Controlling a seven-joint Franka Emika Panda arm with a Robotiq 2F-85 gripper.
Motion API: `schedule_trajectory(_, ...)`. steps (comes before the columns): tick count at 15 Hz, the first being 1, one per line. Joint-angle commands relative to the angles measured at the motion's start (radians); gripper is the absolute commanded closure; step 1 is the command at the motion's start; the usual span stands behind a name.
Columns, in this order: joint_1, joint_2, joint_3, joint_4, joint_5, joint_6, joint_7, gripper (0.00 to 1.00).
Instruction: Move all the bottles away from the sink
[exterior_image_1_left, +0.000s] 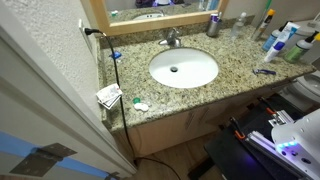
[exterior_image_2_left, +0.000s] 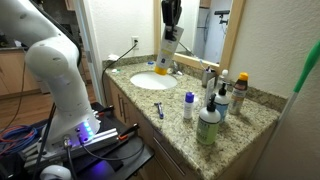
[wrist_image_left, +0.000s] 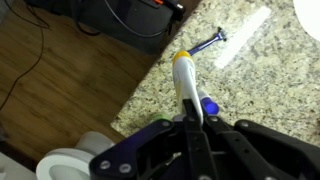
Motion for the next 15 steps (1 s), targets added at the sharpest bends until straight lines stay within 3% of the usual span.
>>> schedule_trajectory(1,-0.087,-0.101,-0.031,-0.149,-0.026,0.192,0.007,0.99)
schedule_trajectory(4,-0.142,-0.081,-0.062,-0.224,0.011,0.39,0.071,0.99)
schedule_trajectory(6,-0.178,-0.057,-0.062,-0.25,0.015,0.46,0.112,0.99)
schedule_trajectory(7,-0.168,-0.051,-0.047,-0.2,0.016,0.386,0.067,0.97)
schedule_trajectory(10,-0.19,-0.038,-0.045,-0.225,0.02,0.432,0.091,0.97)
schedule_trajectory(15,-0.226,0.032,0.081,-0.323,-0.131,0.557,0.277,0.99)
